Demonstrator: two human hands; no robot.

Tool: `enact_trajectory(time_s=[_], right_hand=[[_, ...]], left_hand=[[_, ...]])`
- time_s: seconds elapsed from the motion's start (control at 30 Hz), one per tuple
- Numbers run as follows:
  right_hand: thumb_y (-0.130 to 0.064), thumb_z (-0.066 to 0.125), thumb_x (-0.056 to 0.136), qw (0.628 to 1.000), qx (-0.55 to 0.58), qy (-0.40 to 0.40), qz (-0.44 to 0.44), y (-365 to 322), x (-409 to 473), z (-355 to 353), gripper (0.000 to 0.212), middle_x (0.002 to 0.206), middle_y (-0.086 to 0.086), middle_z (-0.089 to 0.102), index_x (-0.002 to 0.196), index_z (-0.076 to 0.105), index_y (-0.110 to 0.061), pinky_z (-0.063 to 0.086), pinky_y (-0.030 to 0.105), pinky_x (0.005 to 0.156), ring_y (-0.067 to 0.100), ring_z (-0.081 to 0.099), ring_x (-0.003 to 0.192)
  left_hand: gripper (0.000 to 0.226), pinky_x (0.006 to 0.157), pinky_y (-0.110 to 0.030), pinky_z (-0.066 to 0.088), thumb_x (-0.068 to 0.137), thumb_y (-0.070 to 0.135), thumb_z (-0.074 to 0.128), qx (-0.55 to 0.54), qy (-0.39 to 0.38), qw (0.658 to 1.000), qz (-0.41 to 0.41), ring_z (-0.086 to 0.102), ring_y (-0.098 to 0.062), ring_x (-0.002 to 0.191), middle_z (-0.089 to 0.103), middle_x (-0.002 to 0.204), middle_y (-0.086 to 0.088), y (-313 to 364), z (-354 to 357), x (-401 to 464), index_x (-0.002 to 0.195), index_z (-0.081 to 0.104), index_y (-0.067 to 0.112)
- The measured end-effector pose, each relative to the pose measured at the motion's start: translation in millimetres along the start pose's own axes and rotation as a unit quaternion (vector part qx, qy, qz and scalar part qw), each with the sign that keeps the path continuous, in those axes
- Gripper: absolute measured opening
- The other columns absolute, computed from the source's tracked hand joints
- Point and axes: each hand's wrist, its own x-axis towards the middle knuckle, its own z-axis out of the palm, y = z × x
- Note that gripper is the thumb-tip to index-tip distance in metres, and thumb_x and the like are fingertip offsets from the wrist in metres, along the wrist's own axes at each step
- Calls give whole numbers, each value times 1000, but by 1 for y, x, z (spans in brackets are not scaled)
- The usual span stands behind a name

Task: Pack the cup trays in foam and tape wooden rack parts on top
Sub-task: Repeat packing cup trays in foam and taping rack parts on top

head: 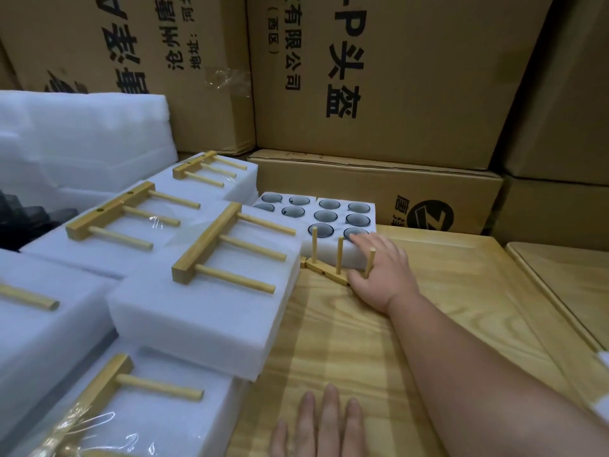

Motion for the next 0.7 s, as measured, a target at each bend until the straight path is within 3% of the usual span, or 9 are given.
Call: enact_trajectory(time_s=[0.23, 0.3, 0.37, 0.43, 0.57, 0.63, 0.7], right_hand=[[-33, 56, 74, 997, 14, 69, 28, 6, -18, -8, 54, 123, -6, 60, 127, 62, -26, 30, 36, 105, 18, 38, 127], [-28, 61, 76, 996, 24, 77, 47, 9, -31, -15, 49, 122, -5, 60, 125, 63, -25, 33, 35, 104, 17, 38, 126], [-27, 60, 76, 995, 27, 76, 55, 11, -48, -24, 49, 123, -6, 59, 126, 62, -25, 37, 35, 105, 17, 39, 125], [-27, 59, 76, 995, 34, 76, 57, 12, -68, -33, 51, 124, -7, 59, 127, 62, -24, 42, 37, 105, 17, 40, 125], [-28, 58, 76, 993, 50, 76, 71, 8, -108, -51, 53, 129, -8, 57, 129, 61, -22, 41, 35, 108, 14, 36, 130], [-31, 54, 75, 992, 62, 75, 77, 5, -128, -59, 55, 130, -11, 54, 130, 60, -23, 40, 33, 109, 11, 32, 133], [-33, 53, 76, 991, 66, 76, 85, 1, -149, -66, 56, 131, -15, 52, 131, 59, -25, 41, 31, 109, 7, 28, 135]], left_hand=[[33, 80, -40, 38, 97, 38, 24, -18, -33, 999, 7, 77, -20, 77, 79, 91, 4, 2, -4, 2, 105, 55, 32], [46, 81, -40, 37, 97, 44, 26, -30, -63, 998, -9, 78, -23, 82, 79, 97, 1, 2, -9, 0, 104, 69, 32], [55, 81, -37, 35, 79, 53, 39, -47, -135, 989, -36, 77, -29, 86, 79, 103, -4, 4, -19, -1, 94, 83, 24], [65, 82, -37, 34, 58, 52, 39, -60, -187, 978, -66, 77, -31, 90, 78, 106, -6, 9, -29, -2, 91, 84, 18], [67, 85, -39, 34, 55, 47, 38, -75, -212, 970, -88, 76, -33, 96, 77, 110, -7, 16, -52, -1, 94, 83, 16], [63, 91, -43, 37, 59, 44, 42, -68, -186, 977, -74, 74, -31, 102, 76, 116, -5, 15, -60, -3, 99, 82, 16], [62, 111, -49, 35, 73, 43, 50, -74, -218, 969, -89, 57, -21, 133, 56, 147, 5, 18, -67, -1, 130, 68, 27]])
